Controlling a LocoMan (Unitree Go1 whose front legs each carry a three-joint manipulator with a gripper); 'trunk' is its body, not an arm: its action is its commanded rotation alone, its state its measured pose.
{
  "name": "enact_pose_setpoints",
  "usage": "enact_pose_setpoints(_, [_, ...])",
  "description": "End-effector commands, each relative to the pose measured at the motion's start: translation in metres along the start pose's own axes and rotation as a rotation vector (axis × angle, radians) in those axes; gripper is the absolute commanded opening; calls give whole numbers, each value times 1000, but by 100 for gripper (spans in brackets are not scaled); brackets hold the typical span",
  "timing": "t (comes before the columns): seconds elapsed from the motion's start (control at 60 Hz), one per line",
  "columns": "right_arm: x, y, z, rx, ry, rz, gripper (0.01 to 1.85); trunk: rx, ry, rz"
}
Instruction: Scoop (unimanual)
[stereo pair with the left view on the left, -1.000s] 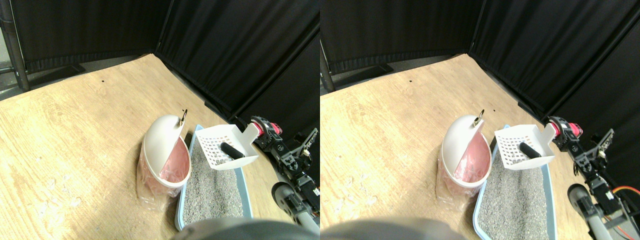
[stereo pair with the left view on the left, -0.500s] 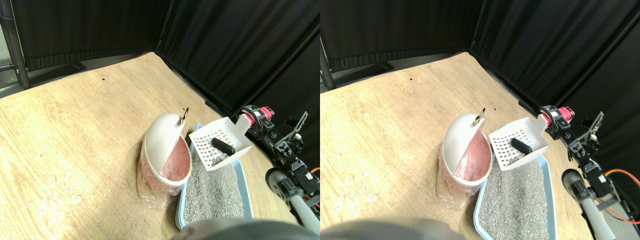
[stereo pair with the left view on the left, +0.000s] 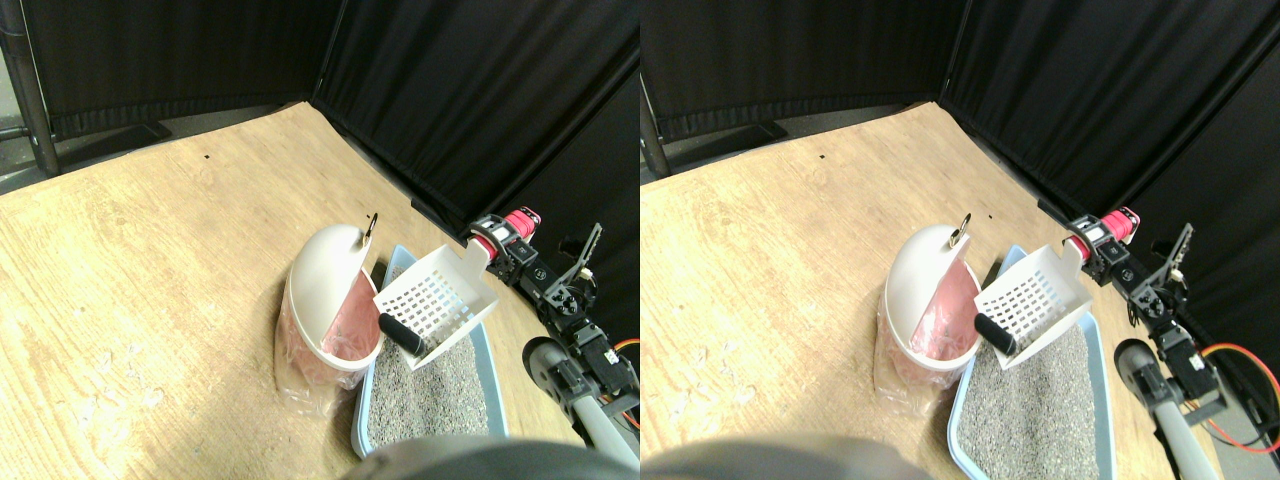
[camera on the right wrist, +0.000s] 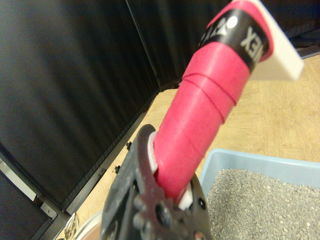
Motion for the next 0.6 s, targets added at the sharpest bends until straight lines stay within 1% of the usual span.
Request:
enact_pose_setpoints(0.017, [-1, 3, 10, 1, -60, -11, 12, -100, -22, 65])
enact_pose_setpoints(0.083, [-1, 4, 11, -19, -59, -25, 12, -103, -22, 66])
enact_pose_setpoints(0.15, [-1, 5, 12, -28, -64, -23, 12, -101, -21, 65])
enact_pose_setpoints(0.2, [-1, 5, 13, -48, -62, -19, 12, -103, -23, 66])
enact_pose_setpoints(0.217, [-1, 5, 15, -59, -48, -33, 12, -103, -23, 66])
enact_pose_setpoints(0.283, [0, 4, 16, -70, -40, -40, 12, -104, -21, 66])
enact_pose_setpoints(0.333, [1, 3, 20, -78, -17, -56, 12, -104, -21, 66])
enact_pose_setpoints(0.35, [1, 3, 21, -80, -13, -61, 12, -104, -24, 66])
enact_pose_setpoints(0.433, [2, 3, 24, -62, 12, -104, 12, -104, -26, 68])
enact_pose_setpoints(0.517, [3, 0, 23, -55, 10, -100, 12, -98, -24, 66])
enact_pose_setpoints(0.55, [3, -2, 19, -32, -12, -89, 12, -94, -23, 62])
enact_pose_setpoints(0.6, [2, -4, 17, -22, -16, -93, 12, -88, -22, 57])
